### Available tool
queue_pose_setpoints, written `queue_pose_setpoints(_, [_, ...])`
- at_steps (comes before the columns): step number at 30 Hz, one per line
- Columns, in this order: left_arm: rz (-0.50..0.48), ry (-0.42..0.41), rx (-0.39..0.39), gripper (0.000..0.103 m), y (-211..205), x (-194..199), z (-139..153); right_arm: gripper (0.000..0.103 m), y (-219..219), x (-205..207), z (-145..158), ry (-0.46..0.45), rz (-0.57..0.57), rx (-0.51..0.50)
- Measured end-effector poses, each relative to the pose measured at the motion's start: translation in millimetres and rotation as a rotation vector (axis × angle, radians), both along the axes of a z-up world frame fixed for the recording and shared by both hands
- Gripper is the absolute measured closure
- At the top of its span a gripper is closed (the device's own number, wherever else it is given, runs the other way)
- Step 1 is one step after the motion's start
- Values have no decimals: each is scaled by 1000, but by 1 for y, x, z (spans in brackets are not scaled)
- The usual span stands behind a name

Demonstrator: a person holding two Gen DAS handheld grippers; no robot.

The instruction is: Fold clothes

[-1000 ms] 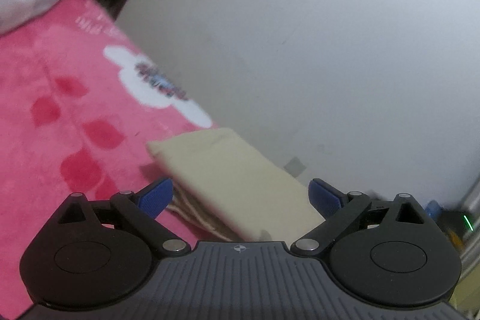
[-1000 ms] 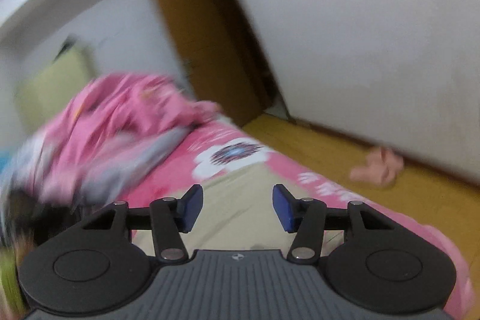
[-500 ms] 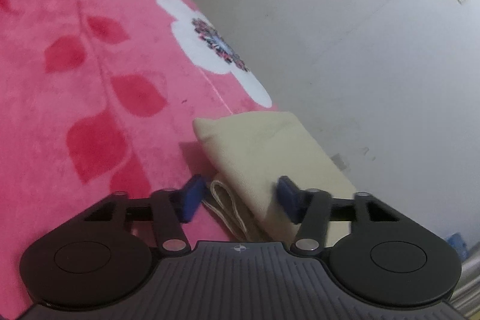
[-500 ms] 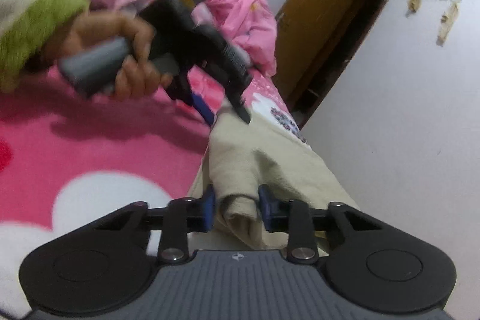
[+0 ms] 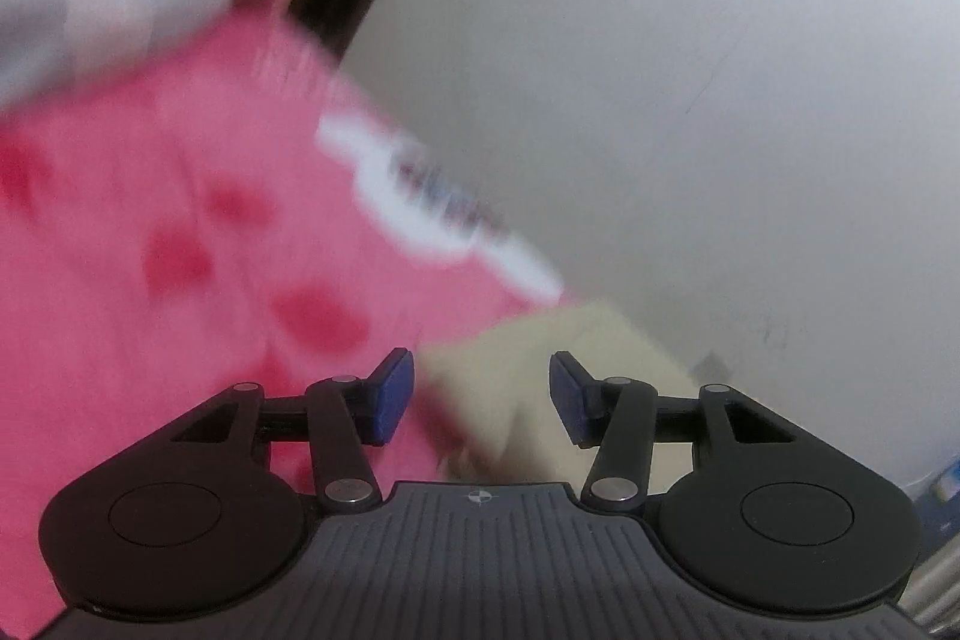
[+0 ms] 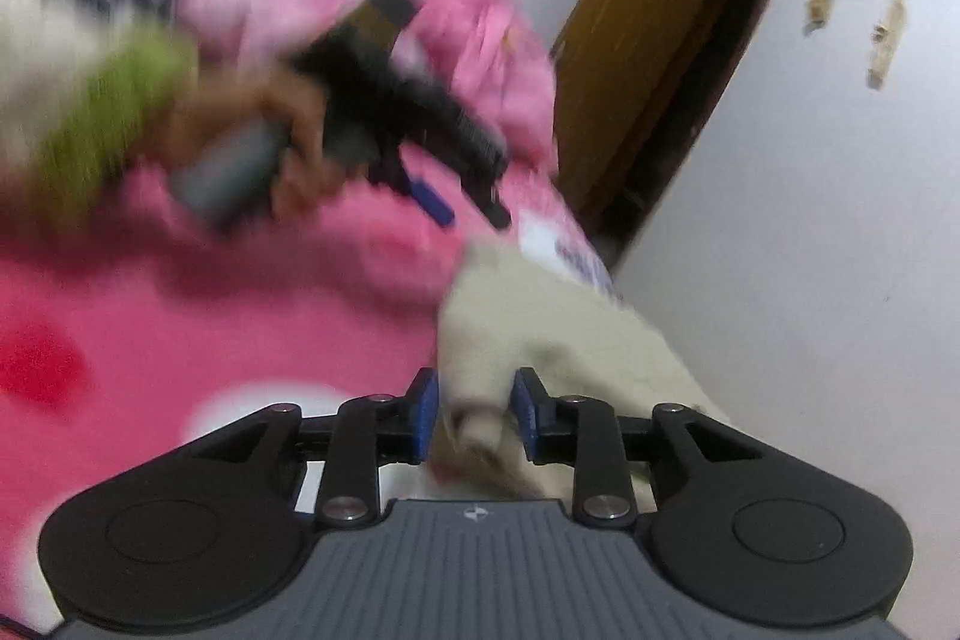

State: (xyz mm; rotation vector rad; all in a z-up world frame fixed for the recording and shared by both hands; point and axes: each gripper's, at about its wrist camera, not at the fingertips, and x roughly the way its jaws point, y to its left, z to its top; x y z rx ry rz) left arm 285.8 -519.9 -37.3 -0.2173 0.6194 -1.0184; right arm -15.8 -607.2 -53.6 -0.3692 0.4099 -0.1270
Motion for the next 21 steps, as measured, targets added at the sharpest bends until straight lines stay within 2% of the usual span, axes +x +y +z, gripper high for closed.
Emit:
queue_pose_setpoints(3, [-112,-131,62,51,-23,-26,16,74,-25,-12,28,-141,-74,147])
queue_pose_setpoints(5, [-183,-187,171,51,-44,-42,8,73,-48,-8,37,-208,-167,232])
queue_pose_setpoints(7, [-201,-235,289,50,-59,-53,-15,73,-72,4,26,-173,-242,332])
queue_pose_setpoints(8, [-198,-264,300,49,-60,-57,-26,73,-81,11,13,-120,-268,364])
queue_pose_setpoints(10, [-194,-282,282,48,-58,-59,-30,73,-93,27,-28,48,-324,444])
queue_pose_setpoints(12, [-193,-278,275,48,-57,-58,-28,74,-92,17,-37,-19,-325,448])
queue_pose_setpoints(16, [-181,-239,312,48,-47,-59,-1,73,-98,-2,-9,-56,-399,586])
queue_pose_setpoints(19, [-159,-244,262,42,-7,-75,27,72,-91,-42,8,-126,-426,709])
queue_pose_setpoints(21, [-136,-245,218,39,27,-90,45,65,-75,-64,24,-186,-406,762])
